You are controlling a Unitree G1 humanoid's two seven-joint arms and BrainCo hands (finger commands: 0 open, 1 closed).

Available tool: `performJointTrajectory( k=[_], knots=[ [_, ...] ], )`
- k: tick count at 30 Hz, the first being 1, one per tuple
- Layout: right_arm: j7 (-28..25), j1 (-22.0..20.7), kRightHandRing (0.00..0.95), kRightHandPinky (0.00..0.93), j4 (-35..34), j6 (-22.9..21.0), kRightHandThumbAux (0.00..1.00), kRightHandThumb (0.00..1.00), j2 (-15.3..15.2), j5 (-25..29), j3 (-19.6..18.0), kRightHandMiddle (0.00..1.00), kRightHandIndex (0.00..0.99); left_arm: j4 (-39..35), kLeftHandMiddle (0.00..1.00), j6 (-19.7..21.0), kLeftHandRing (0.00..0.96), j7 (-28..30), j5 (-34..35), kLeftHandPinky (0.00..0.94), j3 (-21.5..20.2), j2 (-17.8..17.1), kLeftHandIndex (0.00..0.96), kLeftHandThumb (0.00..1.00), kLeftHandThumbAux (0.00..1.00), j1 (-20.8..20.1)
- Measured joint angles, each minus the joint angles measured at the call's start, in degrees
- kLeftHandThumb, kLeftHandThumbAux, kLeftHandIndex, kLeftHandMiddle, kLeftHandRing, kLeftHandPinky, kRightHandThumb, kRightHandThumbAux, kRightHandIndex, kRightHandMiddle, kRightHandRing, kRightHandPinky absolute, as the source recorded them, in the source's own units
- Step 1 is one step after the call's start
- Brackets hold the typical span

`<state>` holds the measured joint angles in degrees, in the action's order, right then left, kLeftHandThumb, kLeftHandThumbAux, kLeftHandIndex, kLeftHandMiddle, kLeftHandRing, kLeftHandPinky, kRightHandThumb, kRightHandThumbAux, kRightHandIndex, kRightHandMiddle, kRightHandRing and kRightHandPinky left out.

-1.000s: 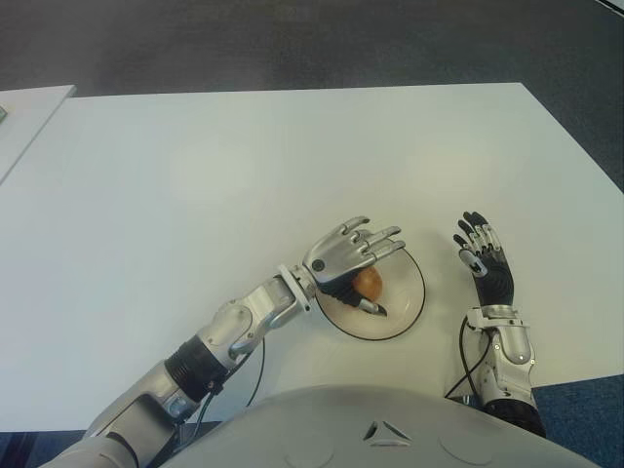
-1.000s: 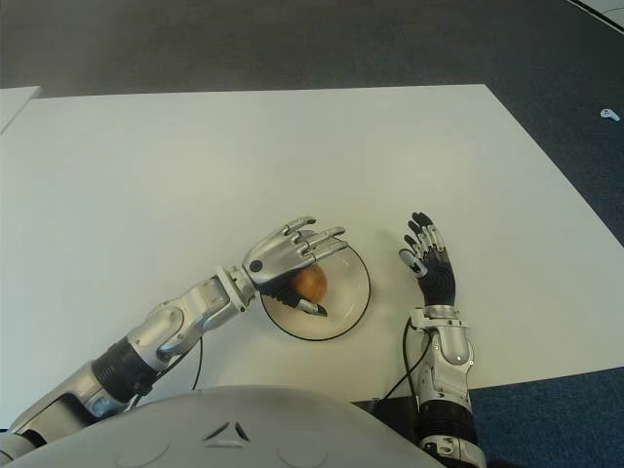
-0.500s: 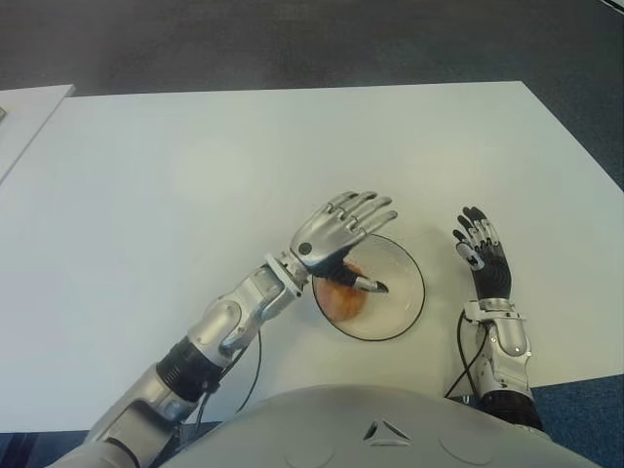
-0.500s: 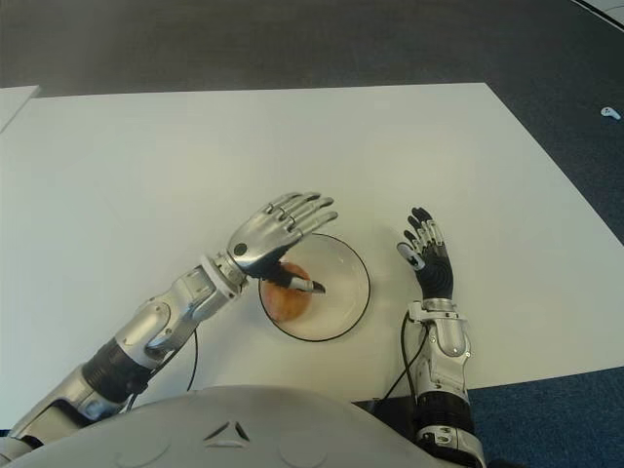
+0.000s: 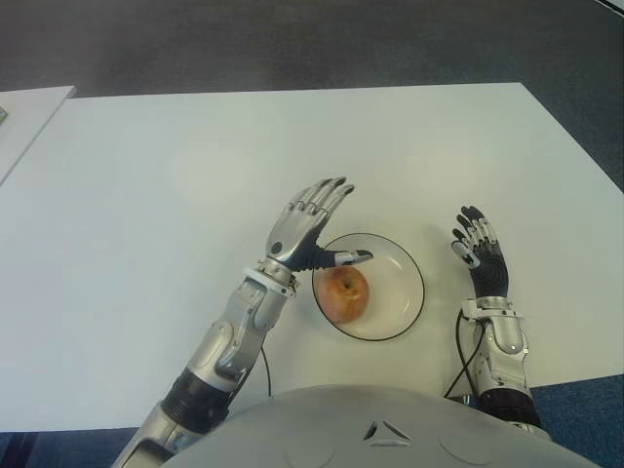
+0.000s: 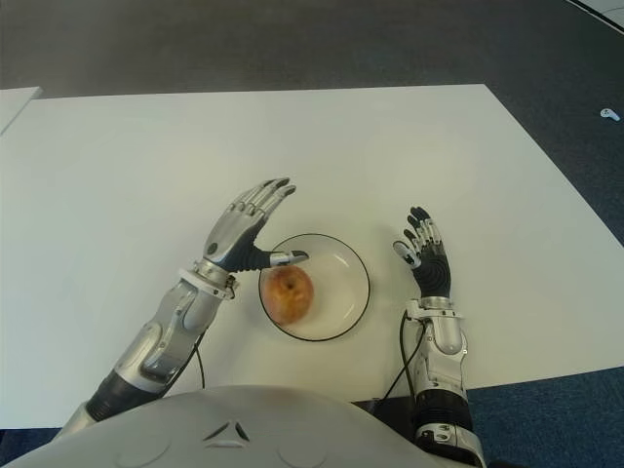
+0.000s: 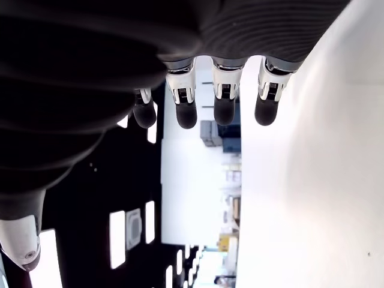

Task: Put the apples into the plate.

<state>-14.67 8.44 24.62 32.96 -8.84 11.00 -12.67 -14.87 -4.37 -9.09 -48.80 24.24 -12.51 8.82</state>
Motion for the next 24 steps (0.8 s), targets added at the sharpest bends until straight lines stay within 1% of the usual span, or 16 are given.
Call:
performJointTrajectory(
  k=[5,6,10,13,17,20,22,24],
  knots=[
    [-0.6,-0.5,0.063,0.0,0.6,0.2,0.517,0.097,-0.2,0.0,0.1,0.12,0.048,-2.3,0.0,-1.0,0.0,-1.6,7.7,0.0,-4.2,1.5,0.0,0.137,0.208,6.8],
    [-0.7,-0.6,0.064,0.0,0.7,0.3,0.513,0.096,-0.2,0.0,0.1,0.122,0.049,-2.5,0.0,-1.3,0.0,-1.9,9.4,0.0,-5.0,1.9,0.0,0.117,0.206,8.3],
    [-1.2,-1.0,0.067,0.0,1.3,0.3,0.505,0.094,-0.4,0.0,0.1,0.127,0.052,-1.6,0.0,-2.2,0.0,-3.1,16.2,0.0,-8.3,3.8,0.0,0.056,0.182,13.9],
    [-1.4,-1.4,0.068,0.0,2.0,0.3,0.505,0.095,-0.6,0.1,0.1,0.129,0.054,-0.1,0.0,-2.3,0.0,-3.6,20.0,0.0,-10.1,5.2,0.0,0.026,0.166,16.5],
    [-1.6,-2.0,0.066,0.0,2.8,0.3,0.514,0.095,-0.7,0.1,0.1,0.129,0.057,2.1,0.0,-2.7,0.0,-4.6,24.7,0.008,-11.6,8.0,0.0,0.005,0.16,18.6],
    [-1.7,-2.3,0.065,0.0,3.1,0.4,0.518,0.095,-0.7,0.1,0.0,0.129,0.058,4.4,0.0,-3.3,0.0,-5.4,28.2,0.024,-12.2,11.1,0.0,0.001,0.18,19.6],
    [-1.7,-2.5,0.065,0.0,3.3,0.5,0.519,0.094,-0.8,0.1,0.0,0.13,0.058,6.8,0.0,-4.5,0.0,-5.8,30.4,0.037,-12.6,12.8,0.0,0.0,0.195,19.6],
    [-1.6,-2.8,0.065,0.0,3.5,0.6,0.521,0.092,-0.9,0.1,0.0,0.13,0.057,10.2,0.0,-6.9,0.0,-6.6,32.5,0.054,-13.3,14.5,0.0,0.0,0.212,19.4]
  ],
)
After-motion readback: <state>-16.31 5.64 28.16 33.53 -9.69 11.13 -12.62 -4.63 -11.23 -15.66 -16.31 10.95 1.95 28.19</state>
